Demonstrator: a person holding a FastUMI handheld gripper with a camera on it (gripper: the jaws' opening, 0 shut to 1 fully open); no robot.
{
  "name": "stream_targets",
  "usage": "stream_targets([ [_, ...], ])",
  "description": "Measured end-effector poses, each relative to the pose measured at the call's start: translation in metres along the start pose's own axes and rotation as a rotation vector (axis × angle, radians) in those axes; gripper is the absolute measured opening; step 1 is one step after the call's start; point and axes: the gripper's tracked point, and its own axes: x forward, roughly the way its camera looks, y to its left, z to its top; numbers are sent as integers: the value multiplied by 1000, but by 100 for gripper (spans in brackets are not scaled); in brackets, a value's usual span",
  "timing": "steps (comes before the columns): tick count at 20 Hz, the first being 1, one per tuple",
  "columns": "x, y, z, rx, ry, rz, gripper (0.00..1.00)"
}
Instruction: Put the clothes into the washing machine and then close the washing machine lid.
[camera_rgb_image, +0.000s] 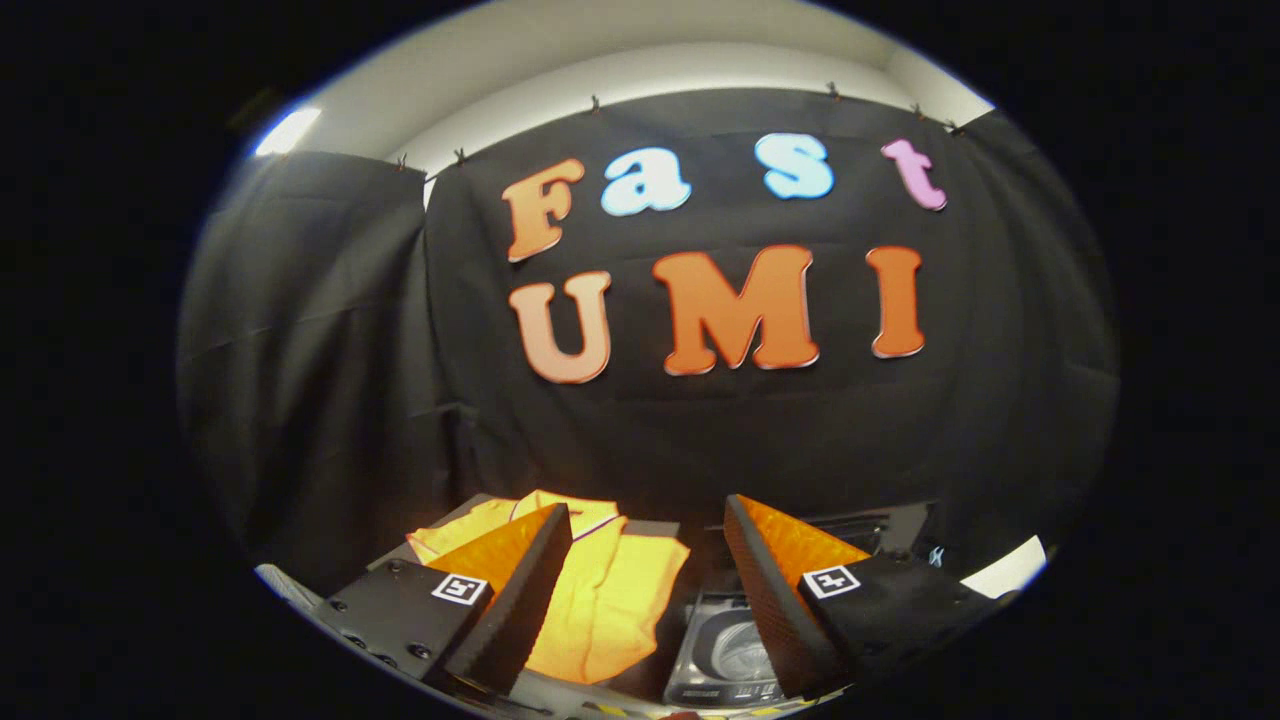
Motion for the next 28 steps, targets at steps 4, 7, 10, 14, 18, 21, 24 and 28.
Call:
stream_targets([
  [4,67,49,-37,-19,209,101,97],
  [7,106,82,-76,-29,362,163,97],
  [10,133,107,-108,-49,483,204,97],
  [14,156,112,-144,-59,626,209,97],
  [18,160,119,-179,-109,753,220,98],
  [21,166,117,-178,-172,719,237,98],
  [24,162,117,-179,-167,758,250,99],
  [28,160,126,-180,-165,784,306,81],
])
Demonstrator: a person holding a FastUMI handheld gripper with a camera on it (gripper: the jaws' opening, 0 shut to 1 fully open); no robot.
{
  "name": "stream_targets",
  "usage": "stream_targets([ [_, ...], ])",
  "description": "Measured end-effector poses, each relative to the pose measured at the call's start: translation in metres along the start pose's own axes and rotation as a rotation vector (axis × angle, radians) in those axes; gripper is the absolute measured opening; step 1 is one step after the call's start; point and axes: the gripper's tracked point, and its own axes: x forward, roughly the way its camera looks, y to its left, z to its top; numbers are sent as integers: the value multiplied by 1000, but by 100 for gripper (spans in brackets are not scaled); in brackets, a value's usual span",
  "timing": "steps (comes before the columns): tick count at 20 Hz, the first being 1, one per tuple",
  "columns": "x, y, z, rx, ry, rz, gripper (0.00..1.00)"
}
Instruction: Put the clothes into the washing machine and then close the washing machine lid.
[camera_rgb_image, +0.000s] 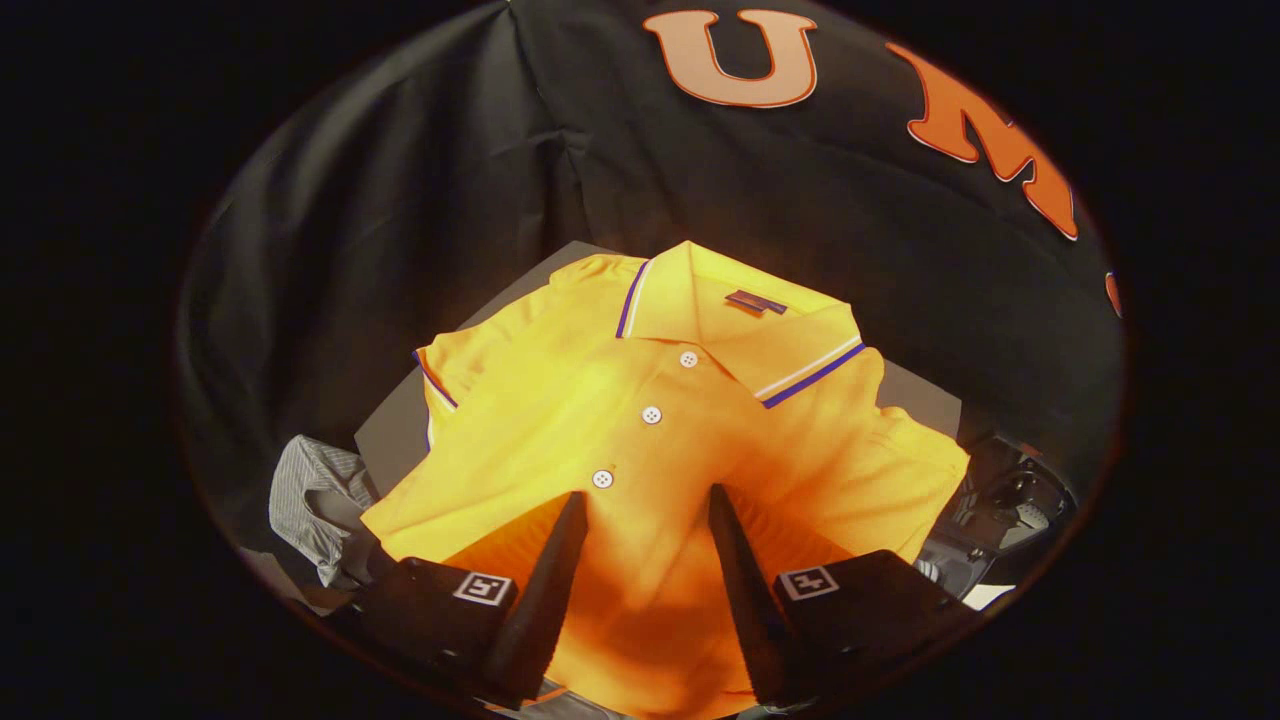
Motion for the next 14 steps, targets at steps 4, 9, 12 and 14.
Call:
stream_targets([
  [4,-2,16,-3,100,30,87,21],
  [9,1,19,3,210,-281,180,8],
  [12,-9,20,8,195,-551,176,8],
  [14,-30,23,14,161,-698,165,8],
])
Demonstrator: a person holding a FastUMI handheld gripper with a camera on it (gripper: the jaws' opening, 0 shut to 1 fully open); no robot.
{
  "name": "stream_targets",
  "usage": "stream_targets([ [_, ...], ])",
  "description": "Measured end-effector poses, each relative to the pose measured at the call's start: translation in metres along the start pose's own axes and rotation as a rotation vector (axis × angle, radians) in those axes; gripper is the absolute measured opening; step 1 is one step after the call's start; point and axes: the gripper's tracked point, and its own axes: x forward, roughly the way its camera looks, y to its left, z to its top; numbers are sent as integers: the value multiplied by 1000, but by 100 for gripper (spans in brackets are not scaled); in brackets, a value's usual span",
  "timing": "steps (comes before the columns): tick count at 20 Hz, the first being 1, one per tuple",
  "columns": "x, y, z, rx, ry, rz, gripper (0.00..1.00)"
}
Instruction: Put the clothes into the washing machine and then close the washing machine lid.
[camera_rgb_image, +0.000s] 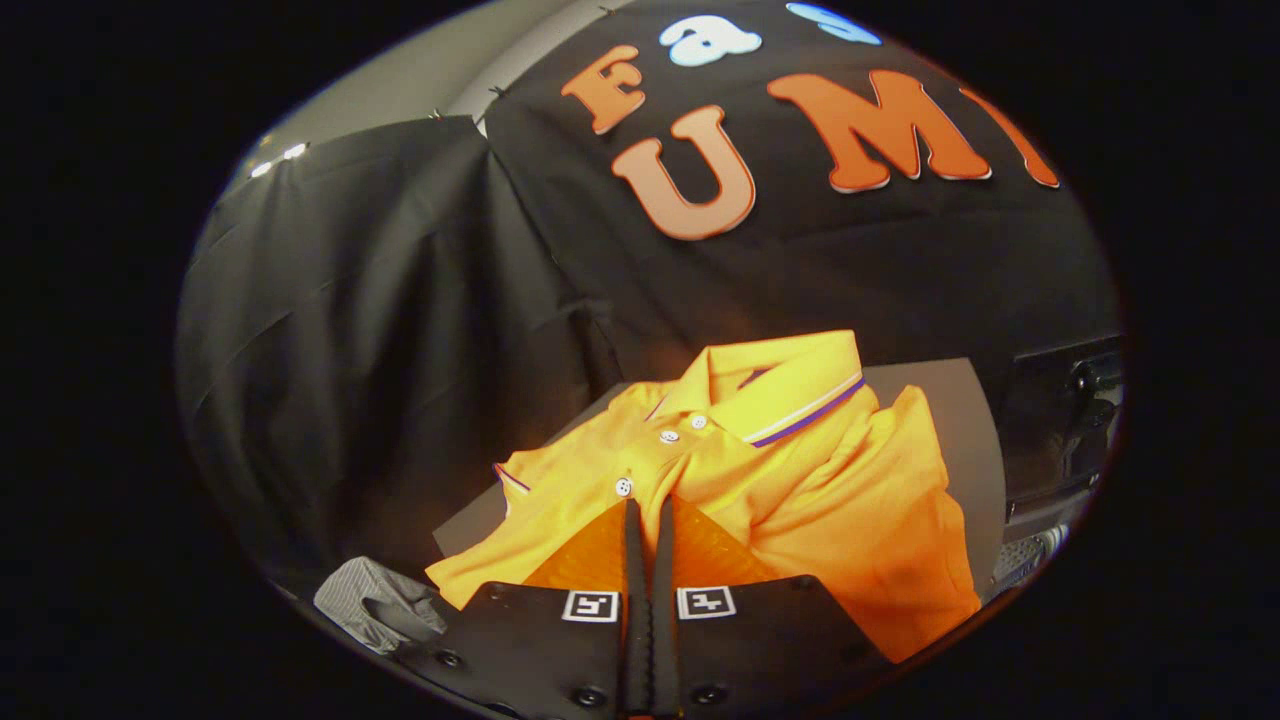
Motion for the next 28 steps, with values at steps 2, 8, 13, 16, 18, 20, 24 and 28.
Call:
stream_targets([
  [2,-20,11,31,-39,-128,16,8],
  [8,-68,30,94,-154,-279,26,7],
  [13,-146,29,195,-197,-498,-32,7],
  [16,-162,-8,202,-231,-444,-150,7],
  [18,-156,-28,180,-163,-329,-202,26],
  [20,-150,-32,146,-120,-201,-238,62],
  [24,-112,-28,77,-142,-37,-252,98],
  [28,-65,-33,20,-158,128,-252,99],
])
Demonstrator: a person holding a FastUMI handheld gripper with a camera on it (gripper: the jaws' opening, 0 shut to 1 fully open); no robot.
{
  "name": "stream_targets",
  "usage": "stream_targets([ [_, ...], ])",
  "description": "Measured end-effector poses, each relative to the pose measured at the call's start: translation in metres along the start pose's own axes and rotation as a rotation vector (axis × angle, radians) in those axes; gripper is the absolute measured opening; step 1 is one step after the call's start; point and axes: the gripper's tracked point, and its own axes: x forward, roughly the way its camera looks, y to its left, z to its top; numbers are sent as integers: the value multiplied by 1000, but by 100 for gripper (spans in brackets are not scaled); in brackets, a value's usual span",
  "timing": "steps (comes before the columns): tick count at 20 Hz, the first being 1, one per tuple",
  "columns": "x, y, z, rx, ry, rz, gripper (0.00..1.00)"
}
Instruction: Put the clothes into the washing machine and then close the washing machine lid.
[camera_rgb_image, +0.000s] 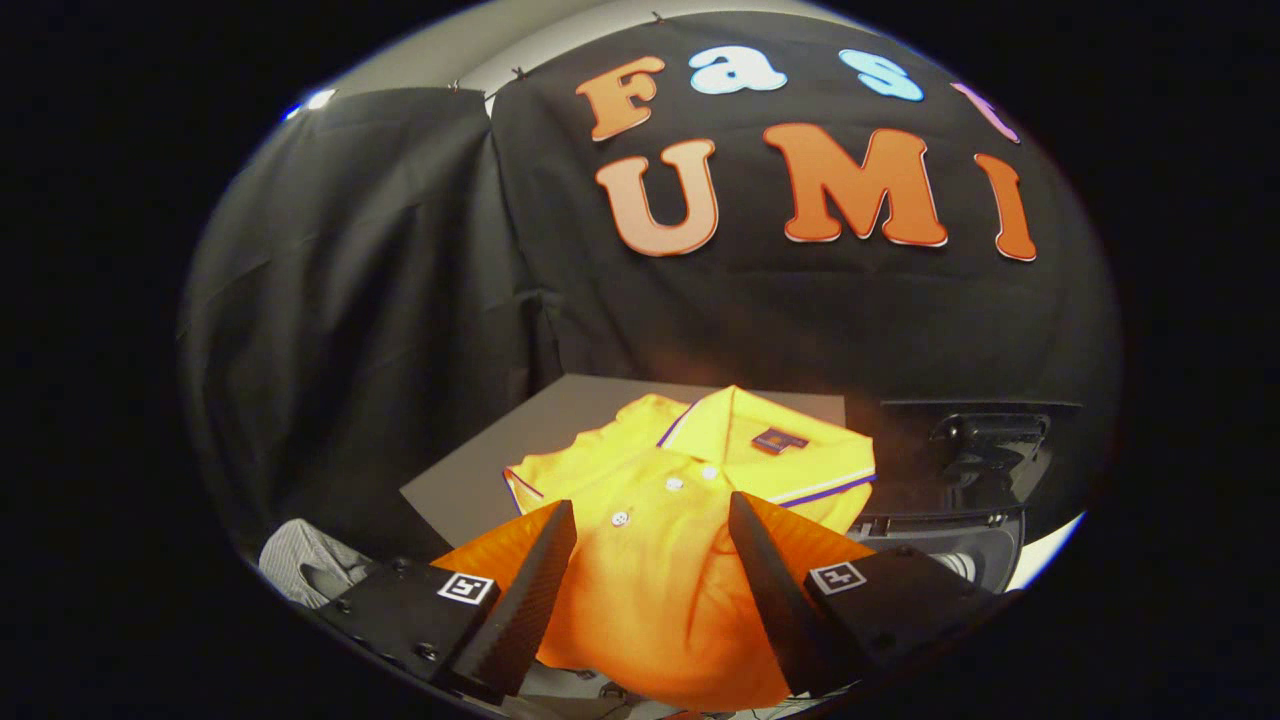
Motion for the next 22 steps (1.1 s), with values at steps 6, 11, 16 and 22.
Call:
stream_targets([
  [6,14,-7,-22,9,105,-6,82],
  [11,16,-2,-17,41,63,49,12],
  [16,-21,-11,33,69,-139,28,8],
  [22,-106,-67,100,59,-313,-62,8],
])
